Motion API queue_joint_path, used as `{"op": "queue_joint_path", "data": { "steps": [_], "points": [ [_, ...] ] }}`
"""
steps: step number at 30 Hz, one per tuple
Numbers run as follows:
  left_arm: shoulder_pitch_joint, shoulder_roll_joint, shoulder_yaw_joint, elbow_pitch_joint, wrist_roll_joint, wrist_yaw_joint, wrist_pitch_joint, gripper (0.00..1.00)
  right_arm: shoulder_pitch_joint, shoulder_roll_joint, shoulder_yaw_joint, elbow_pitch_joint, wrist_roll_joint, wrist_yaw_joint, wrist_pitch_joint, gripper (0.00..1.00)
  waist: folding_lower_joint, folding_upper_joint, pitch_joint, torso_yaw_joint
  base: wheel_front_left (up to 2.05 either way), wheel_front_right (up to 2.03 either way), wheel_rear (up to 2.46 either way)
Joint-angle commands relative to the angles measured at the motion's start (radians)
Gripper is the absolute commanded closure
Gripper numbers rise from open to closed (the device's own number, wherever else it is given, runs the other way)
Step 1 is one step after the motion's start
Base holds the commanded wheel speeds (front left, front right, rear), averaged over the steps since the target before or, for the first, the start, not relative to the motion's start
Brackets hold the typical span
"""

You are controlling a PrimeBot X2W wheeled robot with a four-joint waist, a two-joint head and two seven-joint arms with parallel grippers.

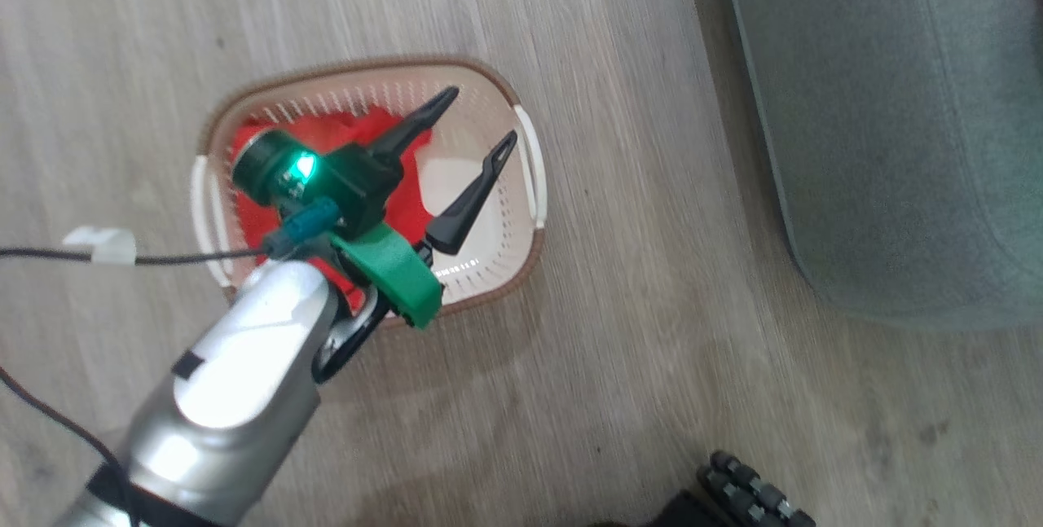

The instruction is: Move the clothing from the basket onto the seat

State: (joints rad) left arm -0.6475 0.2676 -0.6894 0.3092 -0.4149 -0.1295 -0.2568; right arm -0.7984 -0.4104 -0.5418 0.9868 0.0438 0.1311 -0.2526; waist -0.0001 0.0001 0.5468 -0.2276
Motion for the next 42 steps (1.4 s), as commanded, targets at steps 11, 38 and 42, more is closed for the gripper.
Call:
{"op": "queue_joint_path", "data": {
  "steps": [11,38,42],
  "points": [
    [0.102,-0.045,0.115,-0.007,-0.001,-0.001,-0.005,0.00,0.154,-0.005,0.186,-0.050,0.078,0.000,-0.009,0.00,0.0001,-0.0001,-0.159,0.079,0.00,0.00,0.00],
    [0.359,-0.124,0.501,0.034,0.106,-0.001,-0.005,0.00,0.383,0.196,0.550,-0.432,0.198,0.000,-0.009,0.00,0.0001,-0.0001,-0.412,0.244,0.00,0.00,0.00],
    [0.397,-0.141,0.592,0.022,0.154,0.002,-0.005,0.00,0.415,0.218,0.581,-0.488,0.212,0.000,-0.009,0.00,0.0001,-0.0001,-0.434,0.249,0.00,0.00,0.00]
  ]
}}
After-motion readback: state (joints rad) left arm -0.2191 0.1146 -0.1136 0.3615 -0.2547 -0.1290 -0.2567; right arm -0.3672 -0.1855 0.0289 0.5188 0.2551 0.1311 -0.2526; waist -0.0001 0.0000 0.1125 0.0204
